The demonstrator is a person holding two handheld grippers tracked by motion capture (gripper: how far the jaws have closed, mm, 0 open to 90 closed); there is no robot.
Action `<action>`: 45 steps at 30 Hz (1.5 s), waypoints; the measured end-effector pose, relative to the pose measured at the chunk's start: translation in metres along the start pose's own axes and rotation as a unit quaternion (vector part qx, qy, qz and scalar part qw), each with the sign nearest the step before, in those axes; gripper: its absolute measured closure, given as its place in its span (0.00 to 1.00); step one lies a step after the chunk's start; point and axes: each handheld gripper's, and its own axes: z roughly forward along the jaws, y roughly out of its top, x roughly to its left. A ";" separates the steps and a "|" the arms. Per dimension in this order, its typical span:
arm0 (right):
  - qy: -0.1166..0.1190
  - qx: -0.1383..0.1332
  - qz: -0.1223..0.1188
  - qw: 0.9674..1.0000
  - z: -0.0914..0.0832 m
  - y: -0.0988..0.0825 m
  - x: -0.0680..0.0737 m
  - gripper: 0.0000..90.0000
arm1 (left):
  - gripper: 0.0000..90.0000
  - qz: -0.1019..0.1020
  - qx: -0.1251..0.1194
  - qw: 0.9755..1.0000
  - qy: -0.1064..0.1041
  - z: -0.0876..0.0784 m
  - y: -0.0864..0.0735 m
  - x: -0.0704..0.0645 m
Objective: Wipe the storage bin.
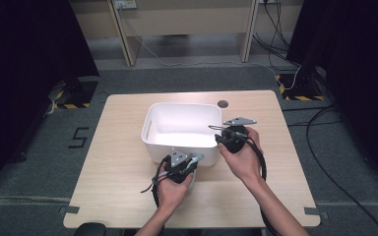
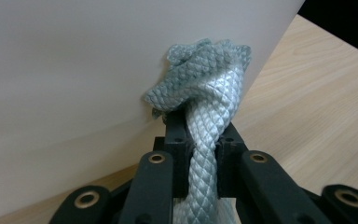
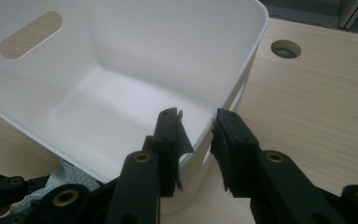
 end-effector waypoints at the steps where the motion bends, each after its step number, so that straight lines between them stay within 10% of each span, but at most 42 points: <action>1: 0.000 0.000 0.000 1.000 0.000 0.000 0.000 0.79 | 0.88 0.000 0.003 1.000 0.001 0.002 -0.002 0.000; 45: 0.002 -0.001 0.001 1.000 0.000 0.000 0.000 0.79 | 0.88 0.008 0.050 0.999 -0.008 0.029 -0.014 -0.008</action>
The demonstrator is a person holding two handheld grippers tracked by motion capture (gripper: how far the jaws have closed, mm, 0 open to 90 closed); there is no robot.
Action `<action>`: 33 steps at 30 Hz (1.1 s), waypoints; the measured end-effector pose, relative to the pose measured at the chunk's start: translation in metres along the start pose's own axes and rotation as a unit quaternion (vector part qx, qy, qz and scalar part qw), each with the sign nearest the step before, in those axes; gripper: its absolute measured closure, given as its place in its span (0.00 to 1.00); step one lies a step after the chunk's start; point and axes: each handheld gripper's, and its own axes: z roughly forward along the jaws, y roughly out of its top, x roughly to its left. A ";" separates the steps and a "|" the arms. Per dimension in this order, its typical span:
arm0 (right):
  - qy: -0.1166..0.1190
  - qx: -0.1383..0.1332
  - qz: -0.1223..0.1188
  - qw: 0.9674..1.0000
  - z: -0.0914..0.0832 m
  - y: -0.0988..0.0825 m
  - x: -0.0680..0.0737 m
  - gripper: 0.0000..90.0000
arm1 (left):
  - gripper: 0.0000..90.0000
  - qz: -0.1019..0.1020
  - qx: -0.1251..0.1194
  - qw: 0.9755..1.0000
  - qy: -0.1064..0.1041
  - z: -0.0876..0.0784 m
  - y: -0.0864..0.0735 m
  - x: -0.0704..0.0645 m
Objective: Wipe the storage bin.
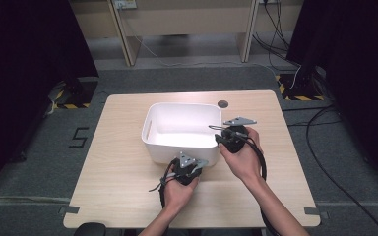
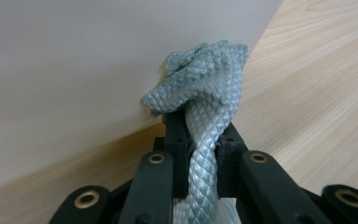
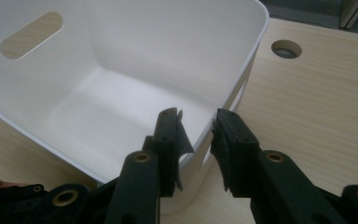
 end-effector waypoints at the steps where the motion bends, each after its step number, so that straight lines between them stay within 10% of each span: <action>1: 0.001 0.001 0.001 1.000 0.000 0.000 0.000 0.79 | 0.88 -0.001 0.000 1.000 -0.001 0.000 0.000 -0.001; 33: 0.001 0.001 0.001 1.000 0.000 0.000 0.000 0.79 | 0.88 -0.005 -0.042 0.999 -0.019 -0.026 0.027 -0.010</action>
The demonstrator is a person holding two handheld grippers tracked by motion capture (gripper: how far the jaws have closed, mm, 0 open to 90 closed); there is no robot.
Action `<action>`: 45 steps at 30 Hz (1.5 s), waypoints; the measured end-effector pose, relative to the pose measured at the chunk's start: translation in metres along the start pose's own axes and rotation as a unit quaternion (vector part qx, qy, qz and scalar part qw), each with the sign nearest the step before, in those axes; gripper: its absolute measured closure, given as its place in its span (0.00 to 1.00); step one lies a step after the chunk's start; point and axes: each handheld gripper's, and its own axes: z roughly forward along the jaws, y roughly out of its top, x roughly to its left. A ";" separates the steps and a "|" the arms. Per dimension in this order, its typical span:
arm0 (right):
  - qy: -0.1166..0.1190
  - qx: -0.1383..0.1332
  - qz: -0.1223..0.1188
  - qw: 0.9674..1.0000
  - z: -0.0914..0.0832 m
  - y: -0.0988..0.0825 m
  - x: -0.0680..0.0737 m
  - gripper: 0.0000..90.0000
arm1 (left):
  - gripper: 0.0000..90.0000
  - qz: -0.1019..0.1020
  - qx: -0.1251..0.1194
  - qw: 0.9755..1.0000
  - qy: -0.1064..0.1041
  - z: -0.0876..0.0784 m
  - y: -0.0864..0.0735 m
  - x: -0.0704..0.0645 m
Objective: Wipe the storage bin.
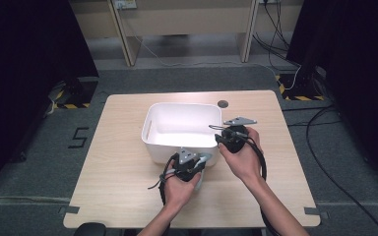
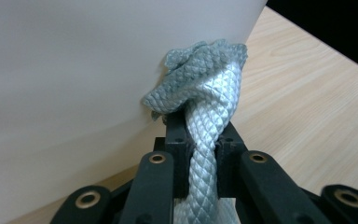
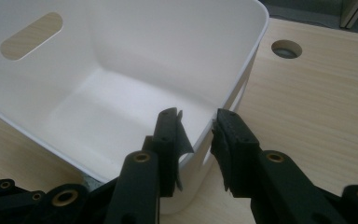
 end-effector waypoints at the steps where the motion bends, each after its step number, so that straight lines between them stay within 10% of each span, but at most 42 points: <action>1: 0.000 0.000 0.000 1.000 0.000 0.000 0.000 0.79 | 0.88 -0.001 -0.002 1.000 0.000 -0.001 0.001 0.000; 45: 0.000 0.000 -0.001 1.000 0.000 0.000 0.000 0.78 | 0.88 0.013 -0.026 0.999 -0.019 -0.001 0.025 -0.024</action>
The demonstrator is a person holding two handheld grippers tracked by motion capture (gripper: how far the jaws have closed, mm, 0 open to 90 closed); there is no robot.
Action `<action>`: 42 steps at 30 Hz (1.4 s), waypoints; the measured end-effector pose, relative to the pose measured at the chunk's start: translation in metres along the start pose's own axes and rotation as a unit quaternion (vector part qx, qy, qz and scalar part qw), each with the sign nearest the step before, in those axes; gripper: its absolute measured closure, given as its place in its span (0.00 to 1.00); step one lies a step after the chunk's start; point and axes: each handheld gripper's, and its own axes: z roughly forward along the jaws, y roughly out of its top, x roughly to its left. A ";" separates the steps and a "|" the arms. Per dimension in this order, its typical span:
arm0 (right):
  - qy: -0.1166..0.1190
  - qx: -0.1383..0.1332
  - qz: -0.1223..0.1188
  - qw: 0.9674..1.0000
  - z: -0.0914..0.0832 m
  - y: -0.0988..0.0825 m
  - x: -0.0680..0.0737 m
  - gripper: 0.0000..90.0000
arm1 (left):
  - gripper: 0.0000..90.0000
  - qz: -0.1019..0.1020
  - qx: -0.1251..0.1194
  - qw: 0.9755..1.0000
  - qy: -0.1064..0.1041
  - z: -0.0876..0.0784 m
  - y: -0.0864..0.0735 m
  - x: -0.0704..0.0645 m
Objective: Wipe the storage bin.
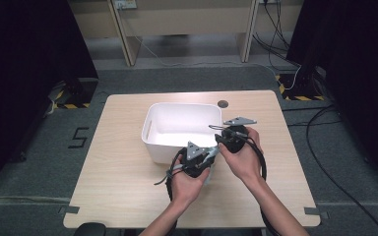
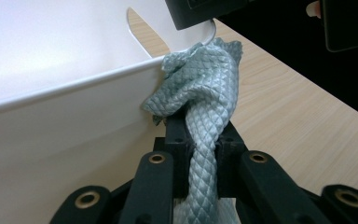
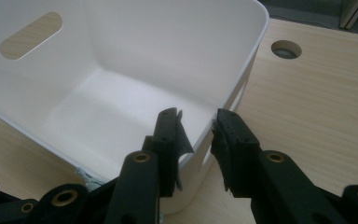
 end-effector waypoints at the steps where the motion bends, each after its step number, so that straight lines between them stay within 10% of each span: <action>1: 0.000 0.000 0.000 1.000 0.000 0.000 0.000 0.78 | 0.88 0.000 0.000 1.000 0.000 0.000 0.000 0.000; 42: 0.000 -0.002 -0.001 1.000 0.000 0.000 0.000 0.78 | 0.88 0.011 0.066 0.998 0.020 0.043 -0.050 0.011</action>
